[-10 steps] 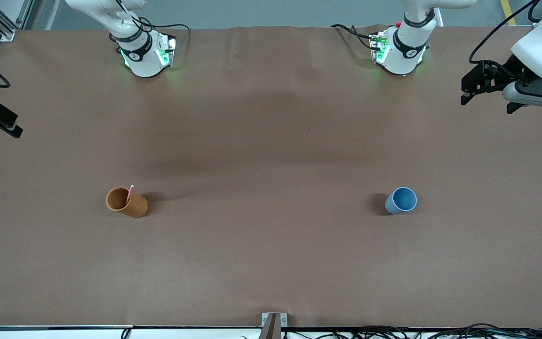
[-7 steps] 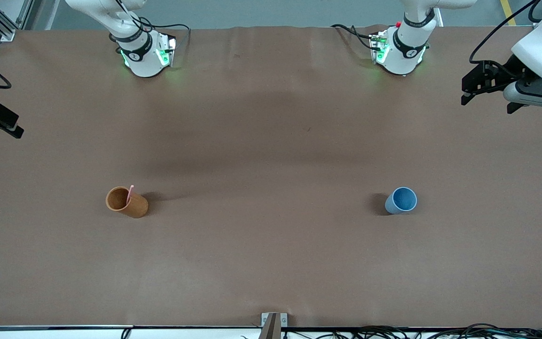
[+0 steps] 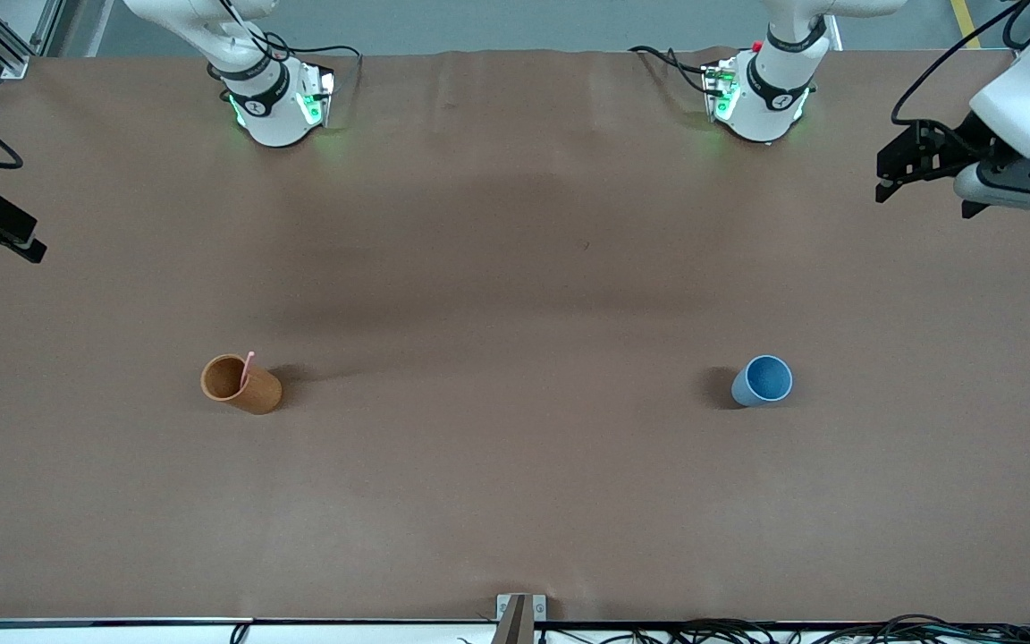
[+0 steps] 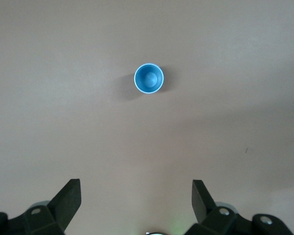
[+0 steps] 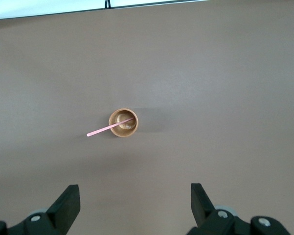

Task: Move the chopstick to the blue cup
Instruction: 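Move the left gripper down toward the blue cup, then grasp the blue cup with the left gripper while the right gripper reaches the orange cup, then slide the blue cup toward the middle while the right gripper grasps the chopstick, then lift the pink chopstick out with the right gripper while the left gripper withdraws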

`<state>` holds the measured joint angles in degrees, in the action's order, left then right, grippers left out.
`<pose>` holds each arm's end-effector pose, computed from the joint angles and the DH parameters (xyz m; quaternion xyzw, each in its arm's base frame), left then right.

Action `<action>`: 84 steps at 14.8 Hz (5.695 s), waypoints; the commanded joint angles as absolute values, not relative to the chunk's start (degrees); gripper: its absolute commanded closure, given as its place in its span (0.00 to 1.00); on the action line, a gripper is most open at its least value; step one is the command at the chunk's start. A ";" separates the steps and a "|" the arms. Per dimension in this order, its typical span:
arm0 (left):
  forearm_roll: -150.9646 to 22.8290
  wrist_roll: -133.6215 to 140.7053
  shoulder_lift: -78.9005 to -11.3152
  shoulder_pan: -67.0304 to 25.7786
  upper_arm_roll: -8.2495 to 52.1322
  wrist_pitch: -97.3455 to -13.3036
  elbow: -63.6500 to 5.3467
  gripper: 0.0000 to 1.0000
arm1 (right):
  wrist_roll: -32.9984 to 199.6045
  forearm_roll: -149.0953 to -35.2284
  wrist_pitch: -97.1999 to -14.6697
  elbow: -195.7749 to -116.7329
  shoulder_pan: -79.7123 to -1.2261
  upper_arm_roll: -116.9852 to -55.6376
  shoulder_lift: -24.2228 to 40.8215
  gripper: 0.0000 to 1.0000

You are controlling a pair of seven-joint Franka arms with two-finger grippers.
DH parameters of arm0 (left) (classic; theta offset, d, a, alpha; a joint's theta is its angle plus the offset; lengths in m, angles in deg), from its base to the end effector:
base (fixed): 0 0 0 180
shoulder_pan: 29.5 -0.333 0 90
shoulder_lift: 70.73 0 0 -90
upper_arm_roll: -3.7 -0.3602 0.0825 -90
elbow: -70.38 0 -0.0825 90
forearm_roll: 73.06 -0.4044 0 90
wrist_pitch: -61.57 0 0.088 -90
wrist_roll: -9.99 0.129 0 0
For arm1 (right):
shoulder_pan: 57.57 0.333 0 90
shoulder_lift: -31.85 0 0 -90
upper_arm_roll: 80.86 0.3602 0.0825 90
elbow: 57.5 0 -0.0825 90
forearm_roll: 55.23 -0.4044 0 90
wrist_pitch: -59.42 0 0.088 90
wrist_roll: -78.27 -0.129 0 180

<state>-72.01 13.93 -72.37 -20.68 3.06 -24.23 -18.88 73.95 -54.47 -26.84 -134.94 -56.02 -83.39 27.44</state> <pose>0.5506 -0.0815 0.6629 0.9942 -0.1061 -0.0162 0.0087 0.5961 -0.0106 0.7030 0.9981 -0.0468 0.0387 0.0072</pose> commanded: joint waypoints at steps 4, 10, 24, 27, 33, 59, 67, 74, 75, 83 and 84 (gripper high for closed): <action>-70.51 14.21 -59.76 -22.73 1.77 -38.59 -24.26 0.00 | 73.70 -54.96 -26.62 -135.45 -55.90 -82.97 27.90 0.00; -70.51 14.21 -49.74 -22.38 1.95 -58.28 -32.79 0.00 | 73.44 -53.65 -26.88 -136.50 -55.81 -80.08 27.81 0.00; -70.51 13.68 -42.25 -21.94 3.35 -69.47 -35.44 1.00 | 51.92 -40.22 -45.86 -153.46 -54.93 -66.19 18.50 0.03; -70.60 13.25 -42.34 -21.59 3.35 -69.30 -34.91 1.00 | 50.15 -34.31 -47.37 -155.76 -54.76 -64.69 17.18 0.05; -71.12 6.07 -43.92 -21.50 6.94 -60.81 -27.46 1.00 | 46.37 -27.63 -52.72 -162.44 -54.93 -63.20 16.91 0.09; -93.80 -58.03 -24.32 -8.67 29.72 -63.14 -11.00 0.16 | 46.89 -24.47 -54.57 -160.77 -55.90 -63.63 14.01 0.95; -88.11 -42.79 -40.47 -14.46 26.75 -47.16 -11.18 0.00 | 51.28 -34.99 -36.94 -145.25 -56.60 -63.55 17.61 0.97; -74.03 -5.35 -57.09 -15.44 9.70 -30.73 -11.53 0.00 | 61.46 -52.04 -28.56 -139.23 -56.95 -74.69 27.97 0.98; -73.85 -0.43 -58.93 -15.44 8.11 -28.01 -11.53 0.00 | 63.49 -54.41 -27.95 -139.49 -56.87 -77.41 29.64 0.98; -74.11 13.16 -67.65 -20.10 6.69 -20.34 -11.61 0.00 | 70.10 -56.90 -26.45 -143.37 -56.43 -81.75 35.46 1.00; -74.29 12.90 -67.48 -20.01 6.69 -20.69 -11.97 0.00 | 70.01 -56.81 -26.53 -142.67 -56.51 -79.91 35.19 1.00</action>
<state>-74.75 13.64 -67.26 -20.58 6.82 -20.17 -10.14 70.09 -55.95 -25.67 -142.17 -56.71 -82.08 34.11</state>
